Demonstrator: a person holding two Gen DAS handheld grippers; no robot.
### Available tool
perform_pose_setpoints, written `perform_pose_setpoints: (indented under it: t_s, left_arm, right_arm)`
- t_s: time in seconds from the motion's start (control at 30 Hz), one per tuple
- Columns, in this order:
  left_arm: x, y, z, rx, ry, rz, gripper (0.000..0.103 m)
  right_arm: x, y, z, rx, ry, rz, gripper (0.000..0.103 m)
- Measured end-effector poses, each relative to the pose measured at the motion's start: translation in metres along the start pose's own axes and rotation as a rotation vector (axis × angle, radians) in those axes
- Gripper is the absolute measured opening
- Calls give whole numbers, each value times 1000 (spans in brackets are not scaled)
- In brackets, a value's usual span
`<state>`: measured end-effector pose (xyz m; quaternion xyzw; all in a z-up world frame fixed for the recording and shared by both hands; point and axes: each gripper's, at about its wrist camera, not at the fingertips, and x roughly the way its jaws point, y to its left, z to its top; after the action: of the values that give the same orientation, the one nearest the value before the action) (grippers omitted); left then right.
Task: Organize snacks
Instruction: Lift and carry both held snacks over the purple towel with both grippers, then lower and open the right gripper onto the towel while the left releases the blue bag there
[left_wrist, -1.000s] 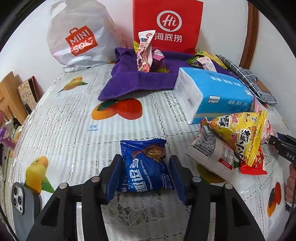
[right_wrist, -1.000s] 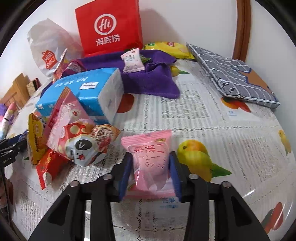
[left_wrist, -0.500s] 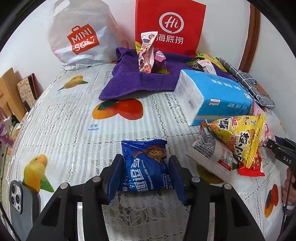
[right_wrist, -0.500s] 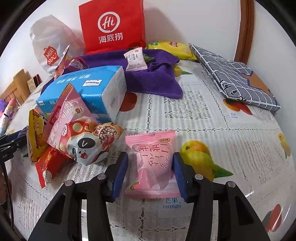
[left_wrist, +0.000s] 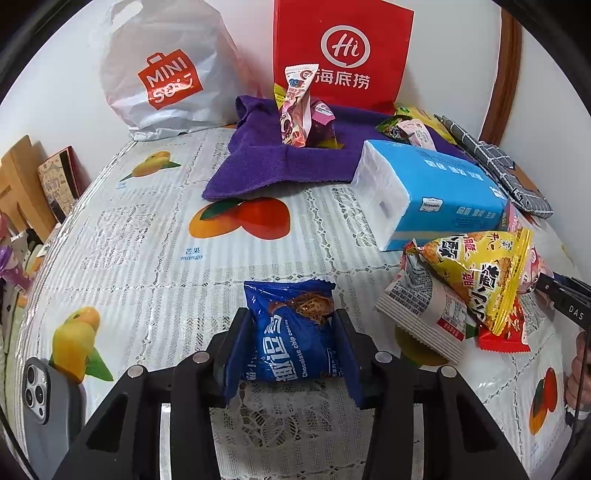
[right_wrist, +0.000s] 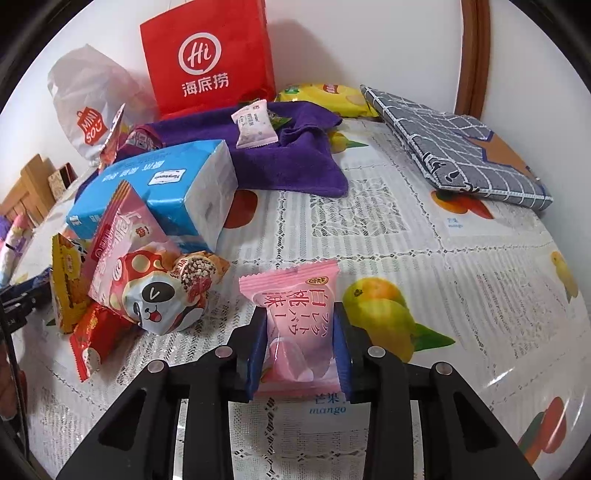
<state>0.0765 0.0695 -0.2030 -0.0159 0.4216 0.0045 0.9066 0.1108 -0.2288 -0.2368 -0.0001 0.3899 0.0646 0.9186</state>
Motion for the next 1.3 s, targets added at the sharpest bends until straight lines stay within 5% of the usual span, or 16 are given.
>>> perform_pose_setpoints:
  t_s: [0.4,0.8,1.3]
  left_arm:
    - [-43,-12,36,1,-66,-21,42]
    - [-83,-31,124,-20,-162,-49,42]
    - [-41,-39,217,-36,-124,-58,42]
  right_arm:
    - [-45,-6,25,21,-80,-24,32]
    - [-93,22,125,-22,-224,11,32]
    - [-34,47,224,-67,-202,56,32]
